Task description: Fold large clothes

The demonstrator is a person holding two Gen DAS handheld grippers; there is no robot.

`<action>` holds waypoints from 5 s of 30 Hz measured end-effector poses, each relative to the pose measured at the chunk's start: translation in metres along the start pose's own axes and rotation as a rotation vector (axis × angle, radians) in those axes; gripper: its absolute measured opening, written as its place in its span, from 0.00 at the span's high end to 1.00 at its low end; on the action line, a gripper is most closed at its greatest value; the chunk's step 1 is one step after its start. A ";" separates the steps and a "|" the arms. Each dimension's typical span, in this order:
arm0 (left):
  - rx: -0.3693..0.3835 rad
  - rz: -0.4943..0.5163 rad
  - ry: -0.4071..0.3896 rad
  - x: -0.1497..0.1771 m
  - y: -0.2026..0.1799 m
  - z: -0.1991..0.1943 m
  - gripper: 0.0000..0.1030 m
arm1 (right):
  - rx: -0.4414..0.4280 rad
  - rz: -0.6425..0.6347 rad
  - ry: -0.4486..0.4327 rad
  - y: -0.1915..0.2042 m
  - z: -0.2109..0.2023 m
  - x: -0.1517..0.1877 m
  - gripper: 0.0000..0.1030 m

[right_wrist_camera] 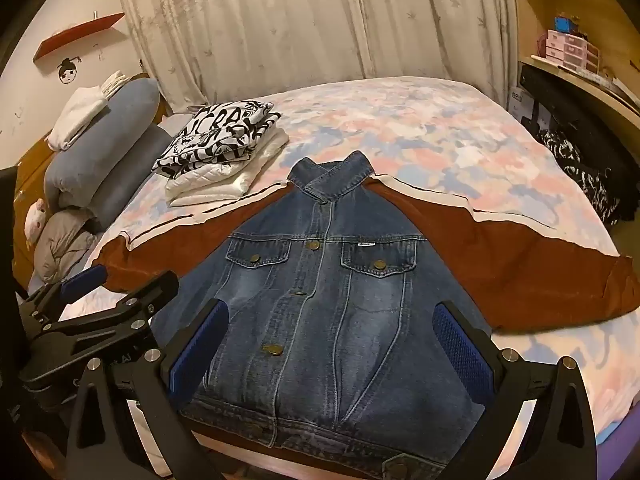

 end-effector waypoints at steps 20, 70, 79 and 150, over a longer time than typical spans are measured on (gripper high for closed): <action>0.007 -0.006 0.006 0.001 0.001 -0.001 0.06 | 0.002 -0.005 -0.005 -0.003 -0.001 0.003 0.00; 0.052 -0.028 0.062 0.012 -0.011 0.011 0.07 | 0.050 -0.016 0.003 -0.021 0.001 0.003 0.00; 0.087 -0.017 0.071 0.006 -0.022 0.016 0.07 | 0.080 -0.059 -0.018 -0.023 -0.001 -0.006 0.00; 0.414 0.128 0.148 0.000 -0.368 0.244 0.16 | 0.492 0.886 0.008 -0.679 0.060 0.070 0.39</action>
Point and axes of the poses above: each gripper's, at about its wrist camera, not at the fingertips, and z roughly the way its jaws point, y to its left, x to its underside, the point moved 6 cm from there along z, roughly the way its jaws point, and after that the axes turned 8 degrees about -y, right-handed, at the moved point
